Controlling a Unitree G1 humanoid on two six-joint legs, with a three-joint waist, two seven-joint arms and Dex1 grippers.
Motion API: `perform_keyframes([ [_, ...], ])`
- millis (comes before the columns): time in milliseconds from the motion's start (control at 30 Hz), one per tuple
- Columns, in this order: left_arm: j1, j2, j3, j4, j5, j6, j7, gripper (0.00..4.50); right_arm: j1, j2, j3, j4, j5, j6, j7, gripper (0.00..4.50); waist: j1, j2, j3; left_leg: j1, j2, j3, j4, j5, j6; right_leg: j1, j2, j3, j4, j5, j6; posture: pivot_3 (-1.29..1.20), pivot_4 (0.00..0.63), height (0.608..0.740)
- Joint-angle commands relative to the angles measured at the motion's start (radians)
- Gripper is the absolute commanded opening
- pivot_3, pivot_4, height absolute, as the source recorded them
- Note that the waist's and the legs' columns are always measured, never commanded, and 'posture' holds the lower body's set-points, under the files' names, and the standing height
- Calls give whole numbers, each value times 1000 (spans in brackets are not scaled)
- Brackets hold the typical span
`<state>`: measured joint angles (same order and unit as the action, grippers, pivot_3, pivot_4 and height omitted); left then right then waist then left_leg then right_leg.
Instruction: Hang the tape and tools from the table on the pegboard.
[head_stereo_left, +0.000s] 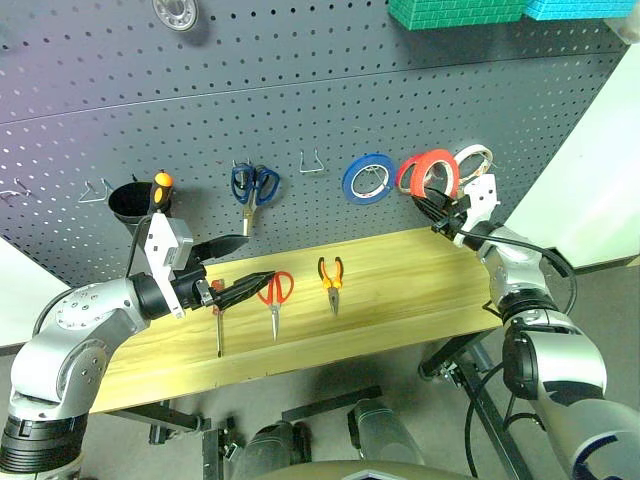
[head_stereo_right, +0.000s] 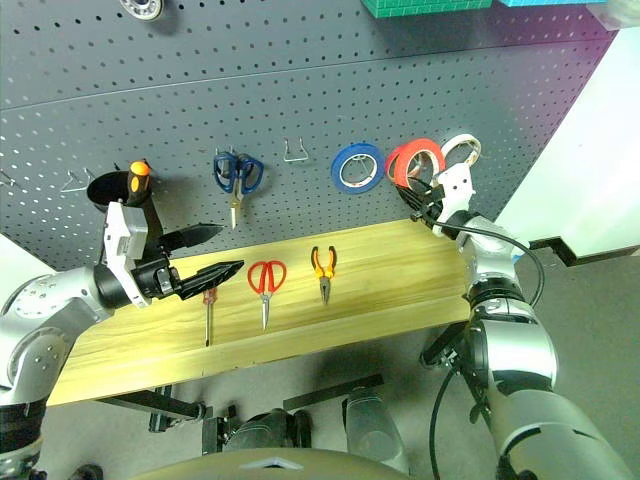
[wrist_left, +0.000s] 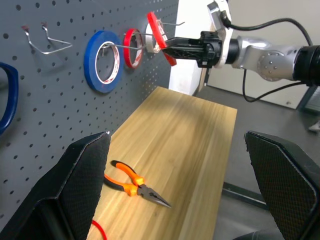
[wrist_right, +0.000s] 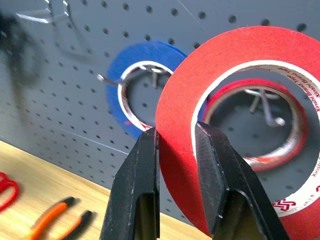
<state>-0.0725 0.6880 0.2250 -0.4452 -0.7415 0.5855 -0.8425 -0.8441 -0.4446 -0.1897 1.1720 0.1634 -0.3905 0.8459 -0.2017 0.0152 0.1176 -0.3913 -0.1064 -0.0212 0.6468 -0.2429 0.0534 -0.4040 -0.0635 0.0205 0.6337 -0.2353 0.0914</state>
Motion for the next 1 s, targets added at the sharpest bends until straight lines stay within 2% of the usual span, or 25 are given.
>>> perform_keyframes([
  [33,5,18,39,-38,-22,3,7,4500,-51,-9,-11,11,2,-17,6,1689,-1,0,0,0,0,0,0,0,0,0,0,0,0,0,0,-155,70,740],
  [300,19,21,38,-43,-25,-1,15,4500,-49,0,-6,18,-15,-32,5,4469,0,0,0,0,0,0,0,0,0,0,0,0,0,0,0,-149,72,740],
  [433,24,19,38,-44,-28,-2,18,4500,-23,11,-15,0,14,-4,87,4469,0,0,0,0,0,0,0,0,0,0,0,0,0,0,0,-151,74,740],
  [533,26,18,37,-44,-30,-3,18,4500,18,16,-14,-39,54,66,235,4469,1,0,0,0,0,0,0,0,0,0,0,0,0,0,0,-155,73,740],
  [633,29,16,34,-40,-27,-6,16,4500,85,15,5,-127,95,185,389,4469,11,0,0,0,0,0,0,0,0,1,0,0,0,0,0,-160,74,740],
  [733,34,15,34,-38,-25,-9,14,4500,141,27,15,-247,132,286,448,4469,22,0,0,0,0,0,0,0,0,0,0,0,-1,0,0,-166,79,740],
  [800,39,15,39,-40,-25,-11,14,4500,172,43,22,-319,132,321,410,4469,22,0,0,0,0,0,0,0,0,0,0,0,0,0,0,-169,81,740],
  [1000,89,19,73,-36,-17,-21,22,4500,226,148,90,-440,13,347,79,4469,24,0,1,0,0,0,-2,0,0,-2,0,1,0,0,-1,-164,109,740],
])
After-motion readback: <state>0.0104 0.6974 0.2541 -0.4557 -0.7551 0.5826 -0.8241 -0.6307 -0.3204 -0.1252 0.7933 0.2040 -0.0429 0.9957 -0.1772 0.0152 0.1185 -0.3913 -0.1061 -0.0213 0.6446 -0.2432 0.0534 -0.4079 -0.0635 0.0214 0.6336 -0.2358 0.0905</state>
